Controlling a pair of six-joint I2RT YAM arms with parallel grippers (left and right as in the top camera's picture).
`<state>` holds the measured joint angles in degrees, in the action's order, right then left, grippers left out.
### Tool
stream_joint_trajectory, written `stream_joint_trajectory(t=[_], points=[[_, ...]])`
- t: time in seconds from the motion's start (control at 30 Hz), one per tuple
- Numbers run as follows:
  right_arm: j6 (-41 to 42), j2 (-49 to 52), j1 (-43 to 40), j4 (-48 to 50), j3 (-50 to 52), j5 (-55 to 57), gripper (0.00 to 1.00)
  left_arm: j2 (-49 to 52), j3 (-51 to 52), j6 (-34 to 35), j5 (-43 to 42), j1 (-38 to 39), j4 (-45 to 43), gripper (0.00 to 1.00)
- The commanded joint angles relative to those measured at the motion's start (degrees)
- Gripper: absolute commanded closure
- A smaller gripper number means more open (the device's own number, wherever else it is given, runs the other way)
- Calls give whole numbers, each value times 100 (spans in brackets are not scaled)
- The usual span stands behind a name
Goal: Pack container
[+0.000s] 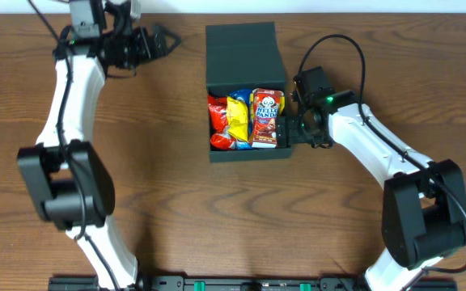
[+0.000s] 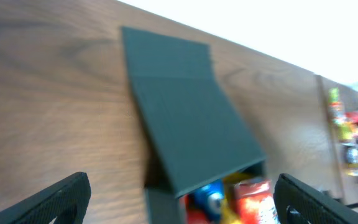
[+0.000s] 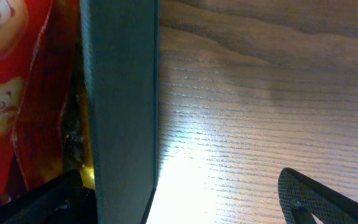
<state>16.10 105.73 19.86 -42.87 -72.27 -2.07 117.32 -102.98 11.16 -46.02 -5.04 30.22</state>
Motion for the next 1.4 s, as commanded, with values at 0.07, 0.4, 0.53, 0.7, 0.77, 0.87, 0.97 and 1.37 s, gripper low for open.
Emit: stream_joint_trajectory(t=[0.07, 0.4, 0.53, 0.7, 0.77, 0.87, 0.97, 1.37], points=[[61, -7, 46, -199, -103, 448, 1, 1091, -1698, 1005, -1163, 179, -35, 5], [61, -7, 46, -323, -101, 487, 1, 2511, -2234, 2778, -2149, 26, -492, 5], [79, -7, 46, -341, -103, 485, 1, 2680, -2234, 3077, -1980, 59, -645, 5], [192, -7, 48, -382, -103, 485, 1, 2680, -2232, 3383, -1665, 142, -601, 5], [192, -7, 48, -385, -101, 485, 1, 2682, -2232, 3359, -1576, 195, -575, 5], [219, -7, 46, -382, -101, 485, 1, 2695, -2232, 3202, -1303, 286, -308, 5], [232, -7, 46, -382, -103, 487, 1, 2771, -2232, 3147, -1169, 385, -184, 5], [234, -7, 46, -450, -101, 485, 1, 3237, -2232, 3145, -1095, 472, -170, 5]])
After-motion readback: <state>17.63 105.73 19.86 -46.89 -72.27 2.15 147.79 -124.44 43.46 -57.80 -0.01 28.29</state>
